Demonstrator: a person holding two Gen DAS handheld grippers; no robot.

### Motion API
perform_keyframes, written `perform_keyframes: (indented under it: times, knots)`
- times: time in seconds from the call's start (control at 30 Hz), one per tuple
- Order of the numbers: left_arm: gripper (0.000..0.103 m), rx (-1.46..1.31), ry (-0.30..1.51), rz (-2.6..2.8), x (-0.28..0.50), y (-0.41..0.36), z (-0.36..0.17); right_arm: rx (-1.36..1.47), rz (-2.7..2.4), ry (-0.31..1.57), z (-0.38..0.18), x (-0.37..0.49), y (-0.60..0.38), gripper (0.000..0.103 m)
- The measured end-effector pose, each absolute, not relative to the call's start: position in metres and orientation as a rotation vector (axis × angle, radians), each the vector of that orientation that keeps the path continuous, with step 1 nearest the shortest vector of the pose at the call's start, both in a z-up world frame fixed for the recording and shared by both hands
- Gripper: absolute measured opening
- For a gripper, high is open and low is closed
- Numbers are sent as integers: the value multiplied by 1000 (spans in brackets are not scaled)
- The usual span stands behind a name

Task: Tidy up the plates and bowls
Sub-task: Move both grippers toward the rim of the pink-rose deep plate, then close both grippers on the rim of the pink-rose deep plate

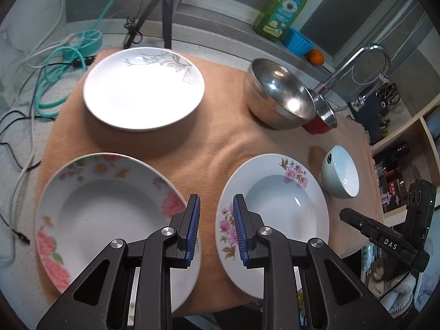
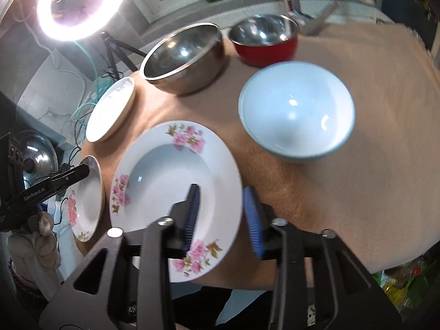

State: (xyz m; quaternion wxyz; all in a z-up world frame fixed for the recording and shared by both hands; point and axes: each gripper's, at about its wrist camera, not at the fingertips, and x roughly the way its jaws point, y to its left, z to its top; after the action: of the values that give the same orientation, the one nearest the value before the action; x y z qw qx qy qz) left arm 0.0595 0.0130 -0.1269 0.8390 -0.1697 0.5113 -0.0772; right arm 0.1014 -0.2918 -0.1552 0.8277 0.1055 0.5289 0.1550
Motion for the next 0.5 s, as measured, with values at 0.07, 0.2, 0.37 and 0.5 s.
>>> perform_keyframes:
  times: [0.07, 0.2, 0.37, 0.5]
  knots:
    - [23, -371, 1072, -149, 54, 21, -124, 204, 351, 1110, -151, 101, -283, 41]
    - [23, -400, 1060, -108, 42, 38, -122, 173, 382, 1091, -145, 99, -263, 41]
    - [23, -429, 1044, -39, 25, 62, -121, 185, 425, 1067, -141, 102, -242, 41]
    - [23, -457, 1031, 27, 8, 86, -122, 183, 489, 1061, -138, 107, -218, 41]
